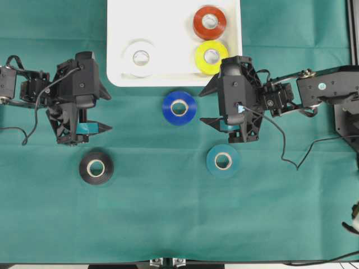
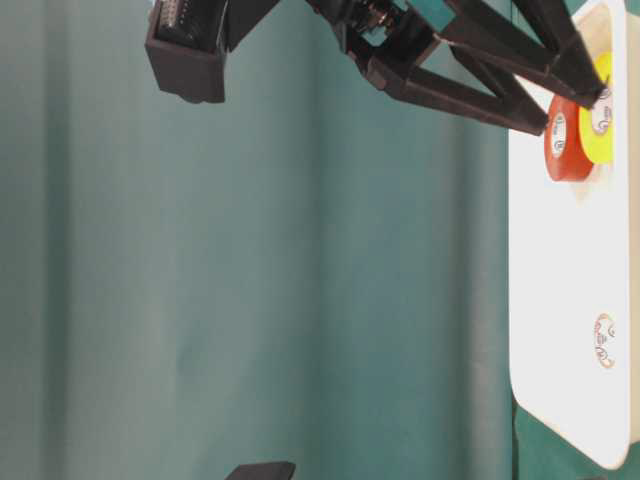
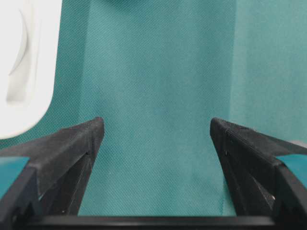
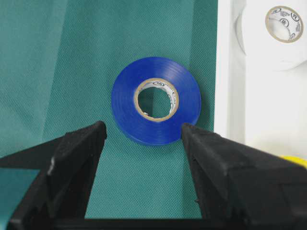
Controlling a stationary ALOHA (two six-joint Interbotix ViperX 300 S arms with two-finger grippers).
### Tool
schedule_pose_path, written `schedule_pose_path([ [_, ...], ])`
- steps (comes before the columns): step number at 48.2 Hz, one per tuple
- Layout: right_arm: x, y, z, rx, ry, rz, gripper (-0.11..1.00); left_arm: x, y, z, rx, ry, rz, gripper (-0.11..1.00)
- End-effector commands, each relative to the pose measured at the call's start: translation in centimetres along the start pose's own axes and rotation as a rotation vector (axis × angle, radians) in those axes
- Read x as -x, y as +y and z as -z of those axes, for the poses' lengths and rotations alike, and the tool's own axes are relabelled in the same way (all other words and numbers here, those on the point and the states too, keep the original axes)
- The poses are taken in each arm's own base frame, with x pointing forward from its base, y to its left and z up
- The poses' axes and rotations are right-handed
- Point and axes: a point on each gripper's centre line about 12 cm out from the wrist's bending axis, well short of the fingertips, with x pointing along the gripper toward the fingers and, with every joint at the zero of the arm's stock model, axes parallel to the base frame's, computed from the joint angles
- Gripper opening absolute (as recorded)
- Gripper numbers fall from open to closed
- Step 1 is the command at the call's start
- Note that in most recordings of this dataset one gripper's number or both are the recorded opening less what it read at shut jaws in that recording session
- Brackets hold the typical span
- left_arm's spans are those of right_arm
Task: Put the tape alternately from left to right into the white case.
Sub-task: 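Lower the left gripper into the black tape roll's hole and close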
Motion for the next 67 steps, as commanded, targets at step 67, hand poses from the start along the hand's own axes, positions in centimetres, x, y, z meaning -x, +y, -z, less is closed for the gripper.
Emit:
schedule_pose_path([
  [67, -0.3, 0.2, -0.1, 0.006, -0.002, -0.007, 0.71, -3.1, -7.4, 3.4, 0.202, 0.344, 0.029, 0.61],
])
